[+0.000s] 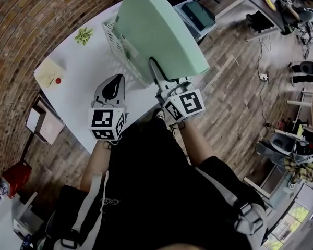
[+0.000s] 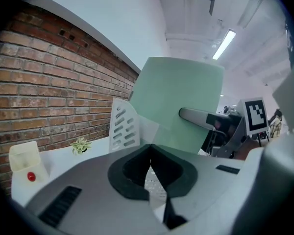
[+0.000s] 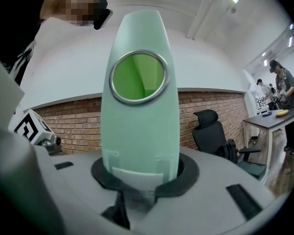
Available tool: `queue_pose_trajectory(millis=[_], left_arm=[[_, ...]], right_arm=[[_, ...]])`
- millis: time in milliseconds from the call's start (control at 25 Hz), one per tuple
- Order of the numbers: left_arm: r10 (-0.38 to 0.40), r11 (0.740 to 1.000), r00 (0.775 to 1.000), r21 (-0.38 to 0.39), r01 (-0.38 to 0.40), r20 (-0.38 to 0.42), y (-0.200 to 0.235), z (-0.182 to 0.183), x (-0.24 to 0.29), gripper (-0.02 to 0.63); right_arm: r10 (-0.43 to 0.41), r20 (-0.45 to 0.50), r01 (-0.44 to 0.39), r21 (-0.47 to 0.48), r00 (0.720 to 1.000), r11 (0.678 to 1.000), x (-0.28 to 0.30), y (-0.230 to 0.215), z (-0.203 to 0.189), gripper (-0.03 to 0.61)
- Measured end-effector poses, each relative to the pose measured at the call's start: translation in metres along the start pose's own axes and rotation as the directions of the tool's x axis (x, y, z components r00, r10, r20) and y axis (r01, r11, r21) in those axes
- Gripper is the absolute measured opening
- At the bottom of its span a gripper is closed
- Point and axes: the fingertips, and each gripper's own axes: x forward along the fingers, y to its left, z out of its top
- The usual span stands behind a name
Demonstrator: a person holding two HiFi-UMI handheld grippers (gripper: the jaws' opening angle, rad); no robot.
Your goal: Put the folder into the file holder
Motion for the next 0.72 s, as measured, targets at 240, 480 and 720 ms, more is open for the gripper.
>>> queue_pose_trajectory(millis=[240, 480, 720], left_arm=[[0.007, 1.0, 1.0, -0.007, -0.007, -0.006, 0.005, -0.004, -0.002, 0.021], [0.013, 1.0, 1.0, -0.007, -0.013, -0.01, 0.006, -0.006, -0.002, 0.02], [0.024, 1.0, 1.0, -0.011, -0.024, -0.01, 0.005, -0.007, 0.0, 0.02]], right_arm=[[0.001, 0.006, -0.001, -0.011, 1.0, 1.0, 0.0, -0.003, -0.006, 0.137], [0.035, -0.011, -0.035, -0.018, 0.999, 0.999, -0.001, -0.006, -0.011, 0.138], [0.035, -0.024, -0.036, -0.03, 0.999, 0.999, 0.002, -0.004, -0.017, 0.14]])
